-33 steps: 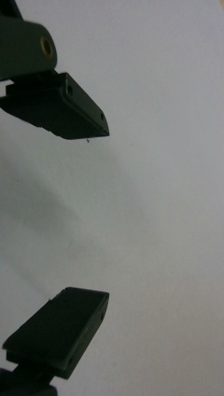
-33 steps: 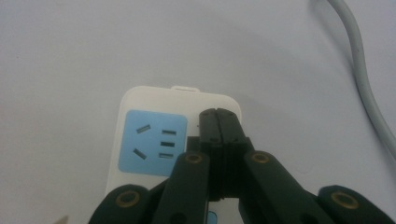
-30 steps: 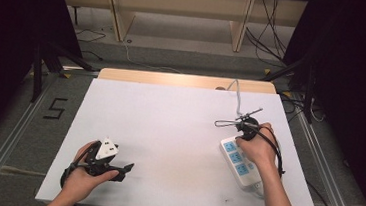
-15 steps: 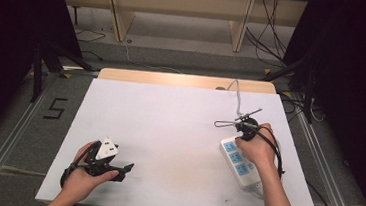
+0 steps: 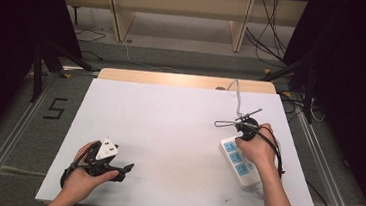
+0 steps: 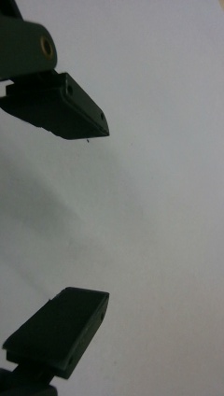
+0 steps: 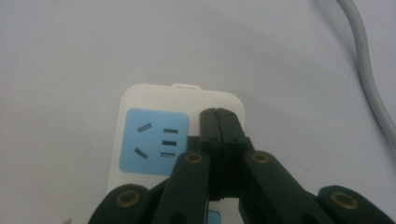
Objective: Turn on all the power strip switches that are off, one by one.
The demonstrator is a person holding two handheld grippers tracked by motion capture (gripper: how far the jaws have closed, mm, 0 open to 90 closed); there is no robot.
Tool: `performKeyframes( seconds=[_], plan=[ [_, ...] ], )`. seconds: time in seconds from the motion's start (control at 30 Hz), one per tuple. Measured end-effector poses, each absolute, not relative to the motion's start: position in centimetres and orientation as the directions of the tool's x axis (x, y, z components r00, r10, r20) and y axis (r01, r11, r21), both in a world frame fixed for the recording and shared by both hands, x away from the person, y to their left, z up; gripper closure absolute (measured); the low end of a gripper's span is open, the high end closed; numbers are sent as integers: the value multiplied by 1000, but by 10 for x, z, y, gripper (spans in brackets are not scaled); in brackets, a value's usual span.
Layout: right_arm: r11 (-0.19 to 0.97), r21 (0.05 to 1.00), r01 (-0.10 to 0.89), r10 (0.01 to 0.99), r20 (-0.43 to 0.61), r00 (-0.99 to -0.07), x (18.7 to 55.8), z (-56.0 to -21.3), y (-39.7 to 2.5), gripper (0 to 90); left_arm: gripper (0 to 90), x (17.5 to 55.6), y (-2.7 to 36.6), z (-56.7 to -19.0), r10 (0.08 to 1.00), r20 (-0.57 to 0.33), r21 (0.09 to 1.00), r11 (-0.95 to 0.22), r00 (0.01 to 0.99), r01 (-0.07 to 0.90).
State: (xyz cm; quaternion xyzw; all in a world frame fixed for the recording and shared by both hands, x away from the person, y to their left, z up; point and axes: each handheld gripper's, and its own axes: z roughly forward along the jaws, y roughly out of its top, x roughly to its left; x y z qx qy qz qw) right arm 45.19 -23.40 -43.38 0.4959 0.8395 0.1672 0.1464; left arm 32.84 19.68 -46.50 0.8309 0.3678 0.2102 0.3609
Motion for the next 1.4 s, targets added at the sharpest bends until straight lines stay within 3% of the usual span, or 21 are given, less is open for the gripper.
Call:
performKeyframes(
  seconds=[1.4],
  plan=[
    [442,435,785,887,-78,-456,450,-435,-234,900,169,328,197,-465,763,83,752,-469,641,462]
  ],
)
